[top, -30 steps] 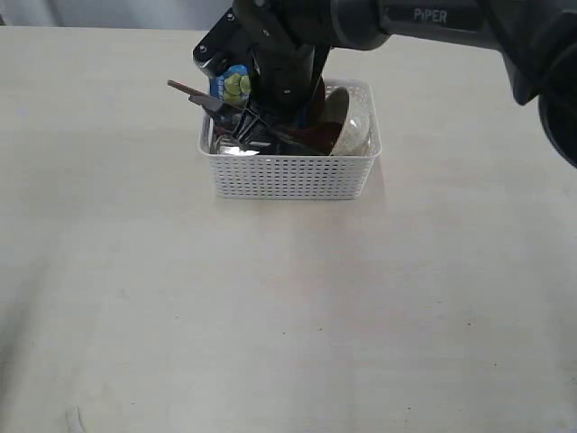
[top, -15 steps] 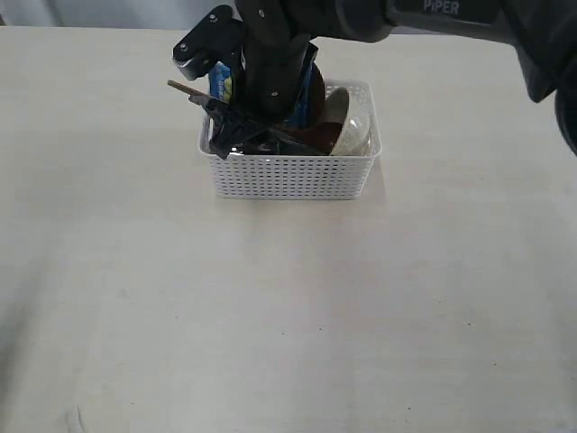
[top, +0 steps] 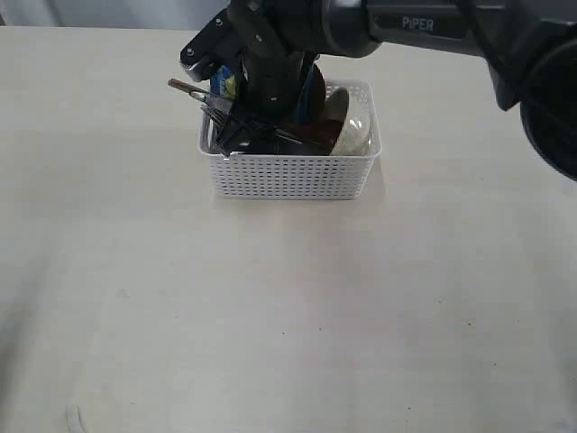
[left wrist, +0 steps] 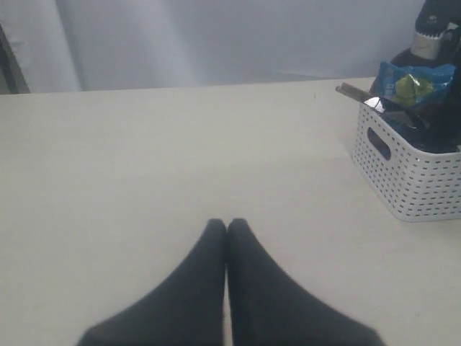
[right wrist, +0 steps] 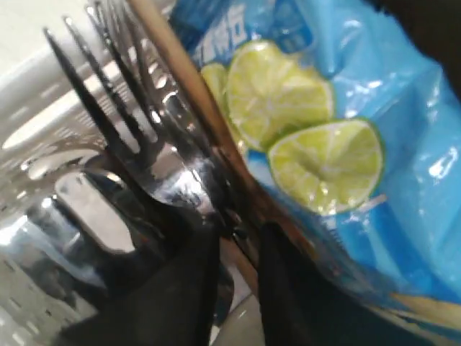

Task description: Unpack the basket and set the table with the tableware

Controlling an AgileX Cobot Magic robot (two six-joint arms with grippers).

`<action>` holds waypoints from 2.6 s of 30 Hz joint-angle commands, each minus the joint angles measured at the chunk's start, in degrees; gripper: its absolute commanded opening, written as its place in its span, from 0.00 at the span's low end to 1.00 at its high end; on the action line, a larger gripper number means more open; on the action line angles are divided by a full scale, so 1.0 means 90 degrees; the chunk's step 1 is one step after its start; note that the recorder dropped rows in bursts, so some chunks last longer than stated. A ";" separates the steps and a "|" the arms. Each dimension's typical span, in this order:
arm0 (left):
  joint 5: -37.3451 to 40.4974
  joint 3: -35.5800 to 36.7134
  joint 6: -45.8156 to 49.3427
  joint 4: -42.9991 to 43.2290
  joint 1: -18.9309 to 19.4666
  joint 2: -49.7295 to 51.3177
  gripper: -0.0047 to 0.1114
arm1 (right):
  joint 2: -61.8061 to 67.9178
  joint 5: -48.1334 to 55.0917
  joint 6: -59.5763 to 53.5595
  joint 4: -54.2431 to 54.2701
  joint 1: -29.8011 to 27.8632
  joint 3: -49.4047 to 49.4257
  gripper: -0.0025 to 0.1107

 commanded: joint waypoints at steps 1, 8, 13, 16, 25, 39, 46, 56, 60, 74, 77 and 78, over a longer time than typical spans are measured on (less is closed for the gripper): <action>-0.0007 0.0013 0.0000 0.0021 -0.0048 -0.0023 0.04 | 0.0132 0.0144 0.0018 -0.0092 -0.0017 0.0060 0.02; -0.0007 0.0013 0.0000 0.0021 -0.0048 -0.0023 0.04 | -0.0007 0.0174 0.0933 -0.1063 -0.0017 0.0060 0.02; -0.0007 0.0013 0.0000 0.0021 -0.0048 -0.0023 0.04 | -0.0184 0.0174 0.0757 -0.0788 -0.0017 0.0060 0.02; -0.0007 0.0013 0.0000 0.0021 -0.0048 -0.0023 0.04 | -0.0346 0.0174 0.0165 -0.0112 -0.0017 0.0060 0.08; -0.0007 0.0013 0.0000 0.0021 -0.0048 -0.0023 0.04 | -0.0251 0.0171 -0.1120 0.1289 -0.0017 0.0060 0.53; -0.0007 0.0013 0.0000 0.0021 -0.0048 -0.0023 0.04 | 0.0027 -0.0150 0.0405 -0.0360 -0.0017 0.0060 0.10; -0.0007 0.0013 0.0000 0.0021 -0.0048 -0.0023 0.04 | -0.0028 -0.0147 0.0456 -0.0409 -0.0017 0.0060 0.02; -0.0007 0.0013 0.0000 0.0021 -0.0048 -0.0023 0.04 | -0.0380 -0.0114 0.0502 -0.0442 -0.0017 0.0060 0.02; -0.0007 0.0013 0.0000 0.0021 -0.0048 -0.0023 0.04 | -0.0658 -0.0153 0.0502 -0.0442 -0.0055 0.0060 0.02; -0.0007 0.0013 0.0000 0.0021 -0.0048 -0.0023 0.04 | -0.0783 -0.0133 -0.0028 0.0370 -0.0085 0.0060 0.47; -0.0007 0.0013 0.0000 0.0021 -0.0048 -0.0023 0.04 | -0.0766 -0.0066 -0.0027 0.0329 -0.0112 0.0060 0.40; -0.0007 0.0013 0.0000 0.0021 -0.0048 -0.0023 0.04 | -0.0726 0.0003 -0.0073 0.0308 -0.0128 0.0060 0.40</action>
